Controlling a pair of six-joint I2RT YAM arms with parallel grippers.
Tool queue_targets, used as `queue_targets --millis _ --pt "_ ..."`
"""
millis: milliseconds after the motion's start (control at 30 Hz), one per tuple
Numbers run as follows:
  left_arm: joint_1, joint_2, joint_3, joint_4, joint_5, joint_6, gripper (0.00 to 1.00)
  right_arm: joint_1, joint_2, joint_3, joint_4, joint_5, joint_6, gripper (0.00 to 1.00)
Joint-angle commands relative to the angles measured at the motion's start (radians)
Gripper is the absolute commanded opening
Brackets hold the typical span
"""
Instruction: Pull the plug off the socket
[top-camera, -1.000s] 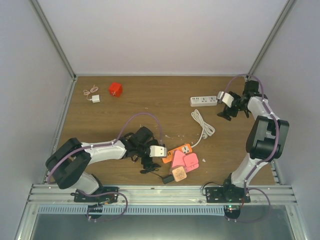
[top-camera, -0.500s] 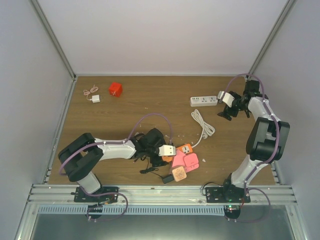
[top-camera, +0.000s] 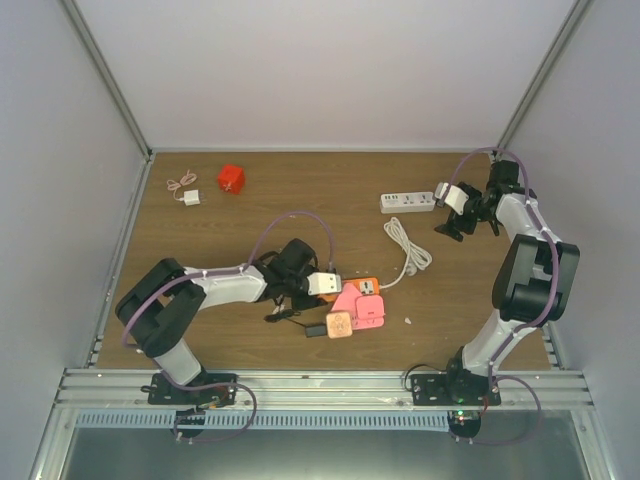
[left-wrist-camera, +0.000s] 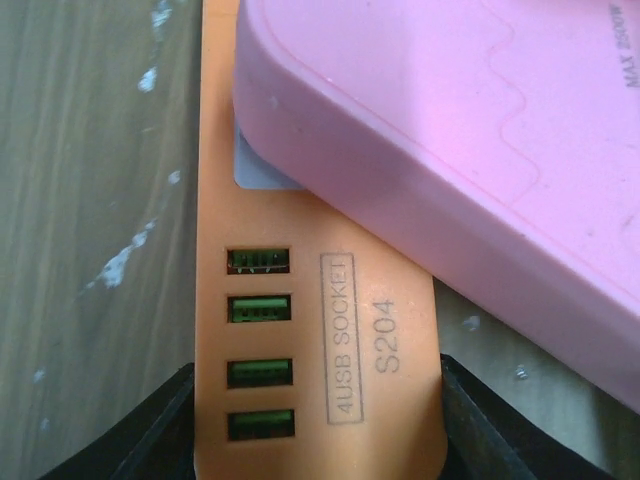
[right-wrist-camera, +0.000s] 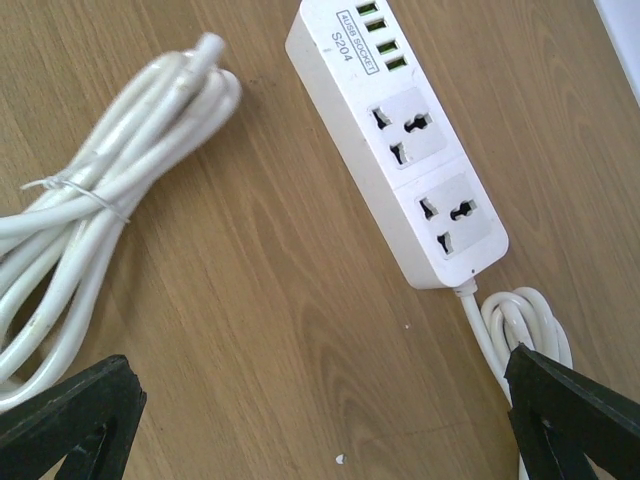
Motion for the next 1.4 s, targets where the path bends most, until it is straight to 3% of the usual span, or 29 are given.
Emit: queue_targets --millis 0,167,633,733,933,1067,1367 --pt "0.055 0.003 0.061 0.003 0.091 0.097 0.45 0.004 -0.023 -0.011 -0.020 -0.030 -0.016 1.00" --pt "0.130 0.051 0.116 -0.007 0.148 0.158 0.37 0.003 -0.030 -0.021 -0.031 -0.042 -0.016 1.00" --pt "0.282 0.233 0.353 -0.093 0.280 0.226 0.40 0.014 -0.070 -0.049 -0.039 -0.133 0.002 1.00" --pt "0.292 0.243 0.376 -0.106 0.299 0.239 0.45 0.035 -0.090 -0.066 -0.035 -0.157 0.009 1.00" --pt "0.327 0.210 0.396 -0.131 0.337 0.218 0.70 0.106 -0.138 -0.098 -0.011 -0.195 0.042 0.99" --pt "0.363 0.169 0.396 -0.160 0.361 0.198 0.80 0.159 -0.174 -0.123 0.018 -0.219 0.092 1.00" --pt "0.515 -0.052 0.239 -0.147 0.431 0.214 0.86 0.358 -0.329 -0.276 0.204 -0.233 0.251 1.00"
